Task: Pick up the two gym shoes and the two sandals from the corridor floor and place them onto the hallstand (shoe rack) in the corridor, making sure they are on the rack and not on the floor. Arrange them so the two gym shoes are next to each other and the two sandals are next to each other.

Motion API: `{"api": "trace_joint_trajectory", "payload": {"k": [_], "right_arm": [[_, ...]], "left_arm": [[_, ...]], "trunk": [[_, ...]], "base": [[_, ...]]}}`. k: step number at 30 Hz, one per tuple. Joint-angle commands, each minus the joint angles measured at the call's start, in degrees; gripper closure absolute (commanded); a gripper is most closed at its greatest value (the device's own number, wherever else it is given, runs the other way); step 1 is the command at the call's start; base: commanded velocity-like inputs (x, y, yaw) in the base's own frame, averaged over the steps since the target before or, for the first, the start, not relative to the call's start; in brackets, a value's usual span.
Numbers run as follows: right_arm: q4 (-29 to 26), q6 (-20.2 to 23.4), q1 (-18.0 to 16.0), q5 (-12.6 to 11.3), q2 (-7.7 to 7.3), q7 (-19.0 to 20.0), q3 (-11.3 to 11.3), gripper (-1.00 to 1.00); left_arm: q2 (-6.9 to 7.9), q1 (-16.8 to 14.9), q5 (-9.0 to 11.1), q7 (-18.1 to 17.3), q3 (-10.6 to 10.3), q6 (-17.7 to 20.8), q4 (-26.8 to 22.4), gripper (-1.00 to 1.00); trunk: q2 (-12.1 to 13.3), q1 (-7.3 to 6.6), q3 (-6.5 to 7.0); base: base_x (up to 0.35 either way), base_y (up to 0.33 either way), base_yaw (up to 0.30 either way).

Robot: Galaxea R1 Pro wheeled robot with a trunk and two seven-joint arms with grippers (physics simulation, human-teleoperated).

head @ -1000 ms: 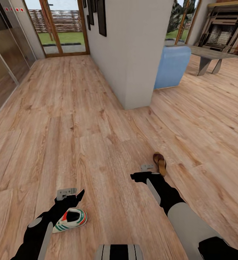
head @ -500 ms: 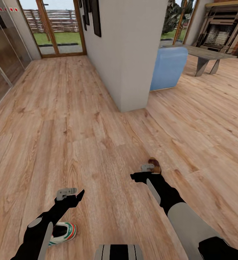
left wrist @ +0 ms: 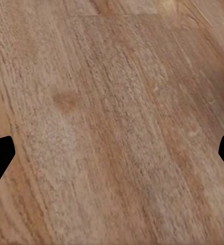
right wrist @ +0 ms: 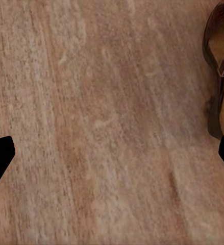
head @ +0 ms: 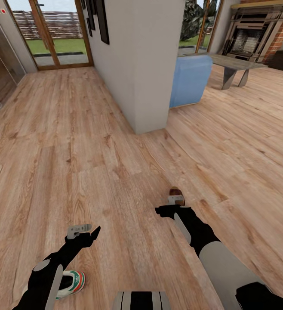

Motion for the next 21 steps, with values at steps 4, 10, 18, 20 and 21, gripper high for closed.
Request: {"api": "trace_joint_trajectory", "payload": {"k": [4, 10, 18, 20, 21], "right_arm": [[0.00, 0.00, 0.03, 0.00, 0.00, 0.00, -0.02, -1.00], [0.00, 0.00, 0.01, 0.00, 0.00, 0.02, 0.02, -1.00], [0.00, 0.00, 0.01, 0.00, 0.00, 0.02, 0.02, -1.00], [0.00, 0.00, 0.01, 0.00, 0.00, 0.02, 0.03, -1.00], [0.00, 0.00, 0.02, 0.00, 0.00, 0.02, 0.02, -1.00]], "left_arm": [[-0.01, -0.01, -0.03, 0.03, -0.01, 0.00, 0.00, -1.00], [-0.03, -0.01, -0.08, 0.04, 0.00, 0.00, 0.03, -1.00], [-0.03, 0.01, -0.06, 0.00, -0.08, 0.00, 0.04, -1.00], [-0.03, 0.00, -0.07, -0.02, -0.08, 0.00, 0.02, -1.00], [-0.02, 0.00, -0.08, -0.03, -0.08, 0.00, 0.01, -1.00]], "trunk": [[0.00, 0.00, 0.00], [0.00, 0.00, 0.00], [0.00, 0.00, 0.00], [0.00, 0.00, 0.00], [0.00, 0.00, 0.00]], "base": [[0.045, 0.000, -0.005], [0.277, 0.000, -0.001], [0.230, -0.035, 0.000], [0.046, -0.012, -0.028], [0.021, -0.005, -0.142]]}}
